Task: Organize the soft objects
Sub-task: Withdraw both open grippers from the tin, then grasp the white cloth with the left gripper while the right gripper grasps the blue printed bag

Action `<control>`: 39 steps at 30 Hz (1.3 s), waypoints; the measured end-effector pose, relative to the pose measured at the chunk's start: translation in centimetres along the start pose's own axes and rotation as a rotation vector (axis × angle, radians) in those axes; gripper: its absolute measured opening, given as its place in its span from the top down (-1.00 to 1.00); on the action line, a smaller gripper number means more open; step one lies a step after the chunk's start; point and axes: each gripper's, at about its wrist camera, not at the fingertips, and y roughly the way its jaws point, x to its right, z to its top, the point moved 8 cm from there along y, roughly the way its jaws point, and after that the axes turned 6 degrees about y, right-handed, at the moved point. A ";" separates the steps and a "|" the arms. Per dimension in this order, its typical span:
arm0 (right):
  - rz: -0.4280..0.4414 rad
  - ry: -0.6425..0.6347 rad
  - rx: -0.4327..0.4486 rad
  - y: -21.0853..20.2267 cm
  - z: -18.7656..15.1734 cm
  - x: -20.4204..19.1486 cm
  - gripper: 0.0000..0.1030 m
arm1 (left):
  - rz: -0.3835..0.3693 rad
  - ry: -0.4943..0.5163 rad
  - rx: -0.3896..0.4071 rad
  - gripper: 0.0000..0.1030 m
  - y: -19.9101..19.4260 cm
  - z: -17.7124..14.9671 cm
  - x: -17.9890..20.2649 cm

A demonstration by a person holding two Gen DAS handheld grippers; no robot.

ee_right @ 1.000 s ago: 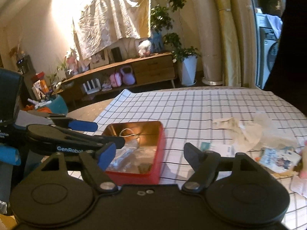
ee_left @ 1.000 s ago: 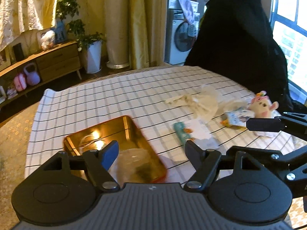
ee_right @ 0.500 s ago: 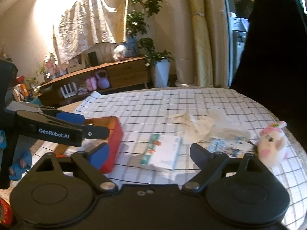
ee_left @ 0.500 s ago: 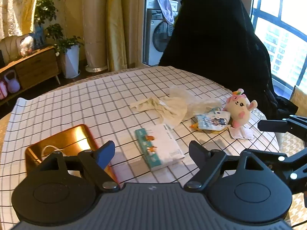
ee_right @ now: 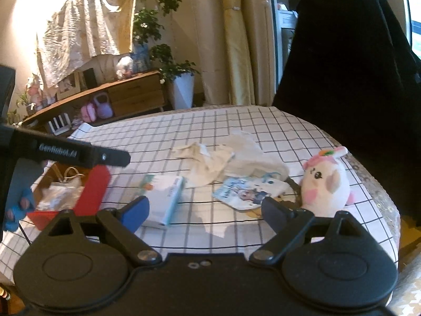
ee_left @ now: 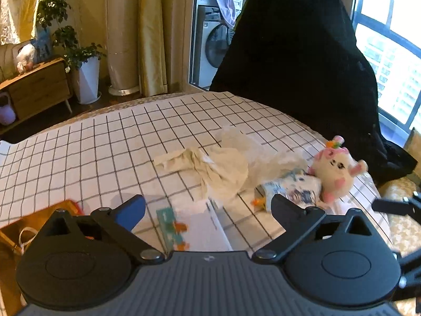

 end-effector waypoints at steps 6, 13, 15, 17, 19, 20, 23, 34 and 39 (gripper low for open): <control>-0.027 -0.014 -0.033 2.3 -0.3 1.4 -0.78 | 0.007 -0.079 -0.017 -0.99 4.3 2.4 -0.9; -0.033 -0.023 -0.088 5.5 -0.3 2.5 -0.78 | 0.045 -0.137 -0.075 -0.99 9.3 3.9 -2.0; -0.042 -0.012 -0.096 6.4 -0.1 2.9 -0.78 | 0.063 -0.155 -0.098 -0.99 10.8 3.8 -2.3; -0.051 -0.006 -0.102 7.2 0.1 3.2 -0.78 | 0.074 -0.187 -0.116 -0.99 11.9 3.6 -2.8; -0.060 0.002 -0.113 8.1 0.1 3.5 -0.78 | 0.095 -0.223 -0.130 -0.99 13.2 3.6 -3.5; -0.067 0.011 -0.119 8.6 0.1 3.8 -0.78 | 0.101 -0.235 -0.136 -0.99 13.8 3.6 -3.8; -0.084 0.035 -0.124 9.7 0.3 4.6 -0.76 | 0.127 -0.251 -0.153 -0.99 15.5 3.6 -4.4; -0.094 0.050 -0.145 11.7 0.3 5.1 -0.76 | 0.113 -0.245 -0.201 -0.98 20.5 3.4 -3.5; -0.120 0.048 -0.157 12.2 0.0 5.3 -0.75 | 0.123 -0.217 -0.215 -0.88 21.5 2.8 -3.0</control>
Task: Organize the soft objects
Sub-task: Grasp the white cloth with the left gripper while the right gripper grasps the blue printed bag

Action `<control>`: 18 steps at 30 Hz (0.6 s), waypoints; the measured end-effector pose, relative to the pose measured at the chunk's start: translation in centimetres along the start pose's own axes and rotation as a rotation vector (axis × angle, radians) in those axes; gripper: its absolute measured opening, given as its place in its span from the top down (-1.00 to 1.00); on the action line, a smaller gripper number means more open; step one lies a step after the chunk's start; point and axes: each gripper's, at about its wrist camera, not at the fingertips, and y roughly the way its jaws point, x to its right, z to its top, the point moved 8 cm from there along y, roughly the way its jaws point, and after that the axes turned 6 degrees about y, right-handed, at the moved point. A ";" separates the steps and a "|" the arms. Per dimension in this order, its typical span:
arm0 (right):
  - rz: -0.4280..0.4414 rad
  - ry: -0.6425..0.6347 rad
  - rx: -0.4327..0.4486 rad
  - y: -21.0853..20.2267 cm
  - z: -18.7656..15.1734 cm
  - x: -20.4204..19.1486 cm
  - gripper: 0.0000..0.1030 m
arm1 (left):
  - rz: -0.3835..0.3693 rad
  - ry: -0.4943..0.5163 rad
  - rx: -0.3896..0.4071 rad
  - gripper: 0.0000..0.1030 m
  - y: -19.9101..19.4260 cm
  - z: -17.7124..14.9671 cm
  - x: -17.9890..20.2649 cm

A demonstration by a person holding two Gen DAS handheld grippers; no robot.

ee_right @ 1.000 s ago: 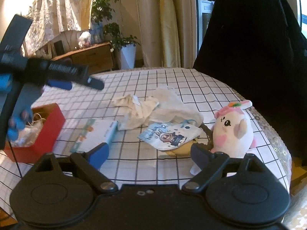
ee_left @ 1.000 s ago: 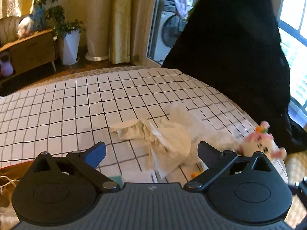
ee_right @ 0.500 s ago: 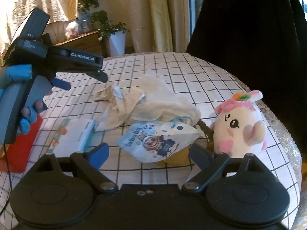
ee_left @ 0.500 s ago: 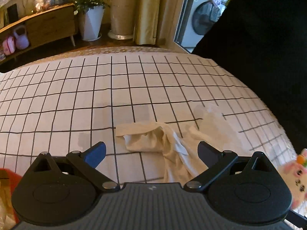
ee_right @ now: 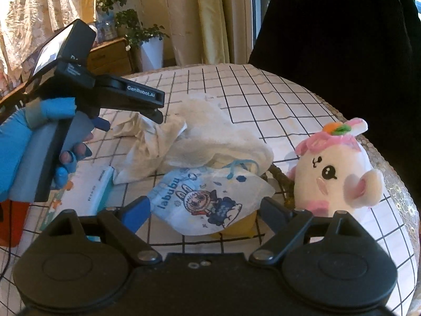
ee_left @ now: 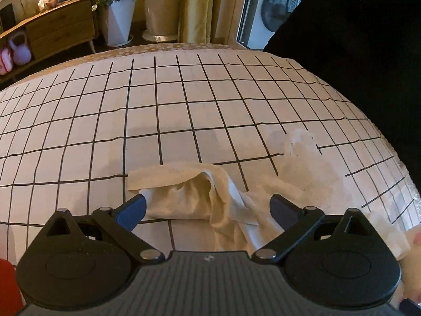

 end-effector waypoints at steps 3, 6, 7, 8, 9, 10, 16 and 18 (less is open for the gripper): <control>-0.018 -0.006 0.005 0.1 -0.2 0.1 -0.68 | 0.009 0.031 -0.009 -0.56 0.5 -0.2 0.3; -0.039 -0.010 0.014 0.1 -0.2 0.3 -0.56 | 0.048 0.084 -0.001 -0.38 0.4 -0.4 0.7; -0.045 -0.010 0.014 0.2 -0.3 0.4 -0.51 | 0.051 0.100 0.006 -0.33 0.3 -0.5 0.9; -0.049 -0.010 0.013 0.2 -0.3 0.4 -0.43 | 0.048 0.114 0.012 -0.21 0.2 -0.5 1.2; -0.056 -0.011 0.013 0.2 -0.4 0.4 -0.39 | 0.041 0.124 0.015 -0.06 0.2 -0.5 1.4; -0.069 -0.016 0.014 0.1 -0.4 0.5 -0.29 | 0.038 0.132 0.018 0.04 0.1 -0.5 1.6; -0.125 -0.042 0.030 -0.1 -0.6 0.9 0.35 | 0.021 0.150 0.029 0.65 -0.3 -0.5 2.3; -0.129 -0.048 0.040 -0.4 -0.6 1.0 0.46 | 0.012 0.143 0.033 0.77 -0.5 -0.5 2.1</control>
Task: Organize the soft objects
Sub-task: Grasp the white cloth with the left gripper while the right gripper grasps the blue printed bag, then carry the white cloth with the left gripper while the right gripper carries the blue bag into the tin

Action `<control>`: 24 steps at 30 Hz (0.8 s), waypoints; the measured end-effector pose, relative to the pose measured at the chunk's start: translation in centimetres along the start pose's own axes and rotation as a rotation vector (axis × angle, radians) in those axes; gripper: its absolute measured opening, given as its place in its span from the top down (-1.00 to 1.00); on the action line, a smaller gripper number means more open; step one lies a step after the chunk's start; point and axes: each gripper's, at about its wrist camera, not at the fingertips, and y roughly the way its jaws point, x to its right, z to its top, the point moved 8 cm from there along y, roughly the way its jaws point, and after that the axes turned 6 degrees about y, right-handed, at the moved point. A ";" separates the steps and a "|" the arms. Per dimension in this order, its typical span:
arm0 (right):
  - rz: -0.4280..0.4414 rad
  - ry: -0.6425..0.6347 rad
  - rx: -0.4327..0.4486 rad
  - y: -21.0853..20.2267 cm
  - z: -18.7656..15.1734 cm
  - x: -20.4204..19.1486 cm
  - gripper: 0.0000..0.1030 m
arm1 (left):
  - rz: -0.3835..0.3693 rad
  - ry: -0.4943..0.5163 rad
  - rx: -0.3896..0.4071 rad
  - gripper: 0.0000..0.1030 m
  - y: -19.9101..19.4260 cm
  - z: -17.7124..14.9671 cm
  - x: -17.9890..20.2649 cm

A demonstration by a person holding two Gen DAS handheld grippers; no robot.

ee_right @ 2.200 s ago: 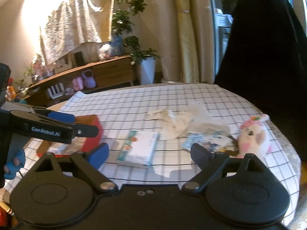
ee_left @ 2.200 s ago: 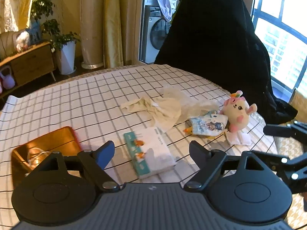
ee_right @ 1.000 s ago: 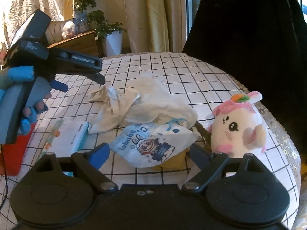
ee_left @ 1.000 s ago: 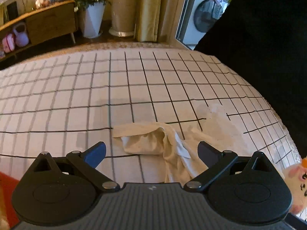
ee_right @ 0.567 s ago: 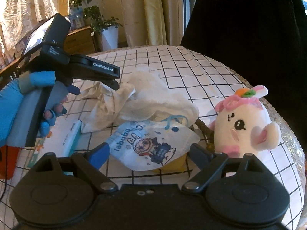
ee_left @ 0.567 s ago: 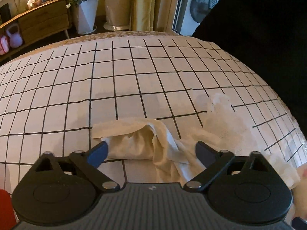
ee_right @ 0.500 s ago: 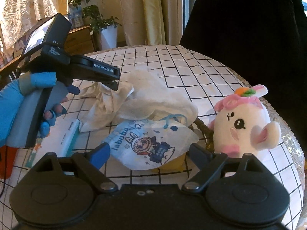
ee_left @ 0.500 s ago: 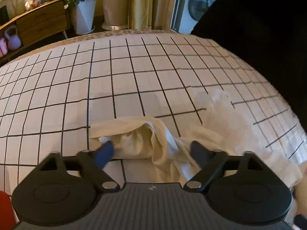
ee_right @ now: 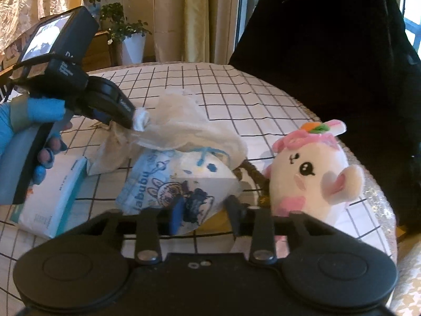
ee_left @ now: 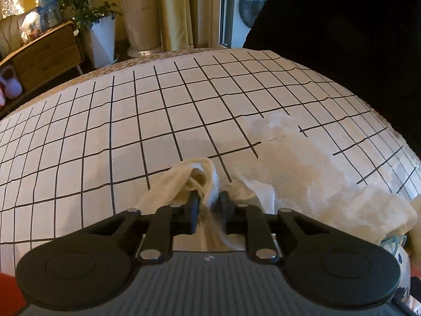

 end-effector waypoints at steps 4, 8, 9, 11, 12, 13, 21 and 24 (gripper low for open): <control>-0.016 -0.015 0.033 -0.8 0.1 0.2 0.80 | -0.026 -0.025 0.014 0.81 -0.9 0.1 -0.9; 0.014 0.009 0.055 -2.0 0.3 0.4 0.85 | -0.057 -0.049 0.029 0.82 -2.4 0.2 -1.9; 0.024 0.010 0.057 -2.4 0.3 0.4 0.85 | -0.062 -0.054 0.034 0.82 -2.8 0.3 -2.2; 0.033 0.009 0.068 -3.3 0.2 0.5 0.85 | -0.081 -0.064 0.046 0.83 -3.8 0.3 -2.6; 0.039 0.008 0.074 -3.7 0.2 0.4 0.85 | -0.086 -0.068 0.052 0.83 -4.2 0.3 -2.9; 0.046 0.007 0.076 -4.1 0.2 0.4 0.86 | -0.089 -0.071 0.057 0.83 -4.8 0.3 -3.1; 0.062 0.032 0.092 -6.5 0.0 0.9 0.87 | -0.140 -0.088 0.071 0.83 -7.5 -0.1 -3.8; 0.070 0.047 0.111 -7.7 0.1 1.1 0.87 | -0.160 -0.086 0.078 0.84 -8.7 -0.3 -3.7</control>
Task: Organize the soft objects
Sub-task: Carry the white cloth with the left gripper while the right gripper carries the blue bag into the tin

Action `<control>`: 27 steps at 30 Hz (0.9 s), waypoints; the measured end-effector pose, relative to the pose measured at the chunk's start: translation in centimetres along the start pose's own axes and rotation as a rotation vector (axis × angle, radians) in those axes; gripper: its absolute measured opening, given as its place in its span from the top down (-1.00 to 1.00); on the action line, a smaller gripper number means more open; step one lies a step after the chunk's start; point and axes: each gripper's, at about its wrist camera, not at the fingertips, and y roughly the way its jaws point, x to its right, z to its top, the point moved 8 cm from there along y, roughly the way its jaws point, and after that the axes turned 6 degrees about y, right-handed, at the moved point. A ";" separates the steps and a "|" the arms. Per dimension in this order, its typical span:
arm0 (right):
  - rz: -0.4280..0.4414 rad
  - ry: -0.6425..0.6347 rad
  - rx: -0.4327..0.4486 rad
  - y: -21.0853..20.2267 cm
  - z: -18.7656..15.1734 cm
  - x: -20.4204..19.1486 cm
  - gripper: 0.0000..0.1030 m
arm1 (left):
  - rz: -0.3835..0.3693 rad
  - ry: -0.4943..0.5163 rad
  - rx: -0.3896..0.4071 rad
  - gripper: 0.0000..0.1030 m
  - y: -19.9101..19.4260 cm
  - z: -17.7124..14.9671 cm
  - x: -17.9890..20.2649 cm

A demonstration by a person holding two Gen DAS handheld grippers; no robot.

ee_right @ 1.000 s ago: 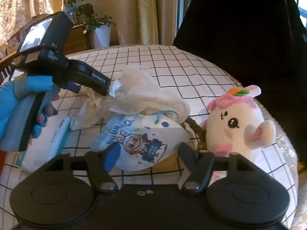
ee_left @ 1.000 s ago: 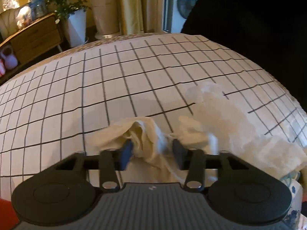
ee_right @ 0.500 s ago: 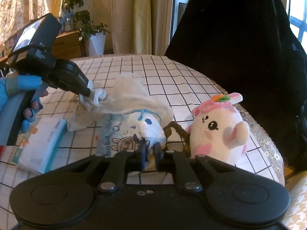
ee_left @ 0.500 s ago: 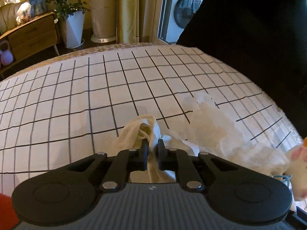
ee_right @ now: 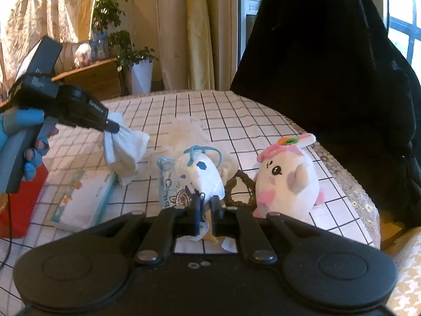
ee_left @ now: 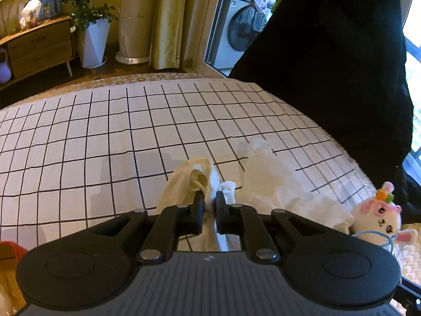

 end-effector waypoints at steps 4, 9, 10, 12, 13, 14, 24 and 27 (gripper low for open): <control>0.024 0.015 0.012 -1.3 0.4 -0.3 0.87 | -0.033 -0.005 0.019 0.84 -2.4 0.0 0.4; 0.068 0.026 0.026 -3.1 0.8 -1.5 0.87 | -0.070 -0.001 0.041 0.84 -6.4 -0.3 0.5; 0.076 0.023 0.030 -3.5 0.9 -1.9 0.87 | -0.074 -0.001 0.045 0.84 -7.3 -0.5 0.4; 0.087 0.012 0.034 -4.3 1.2 -2.8 0.87 | -0.077 0.000 0.047 0.84 -9.0 -0.9 0.0; 0.094 0.008 0.034 -4.7 1.2 -3.3 0.87 | -0.078 0.000 0.049 0.84 -9.7 -1.0 -0.2; 0.103 0.004 0.033 -5.0 1.3 -3.8 0.87 | -0.079 -0.001 0.053 0.84 -10.5 -1.2 -0.5; 0.165 -0.061 0.016 -6.9 1.3 -10.2 0.87 | -0.023 -0.005 0.067 0.84 -17.8 -4.1 -5.3; 0.192 -0.074 0.009 -7.1 1.3 -12.4 0.87 | -0.005 -0.013 0.064 0.84 -19.6 -5.1 -7.1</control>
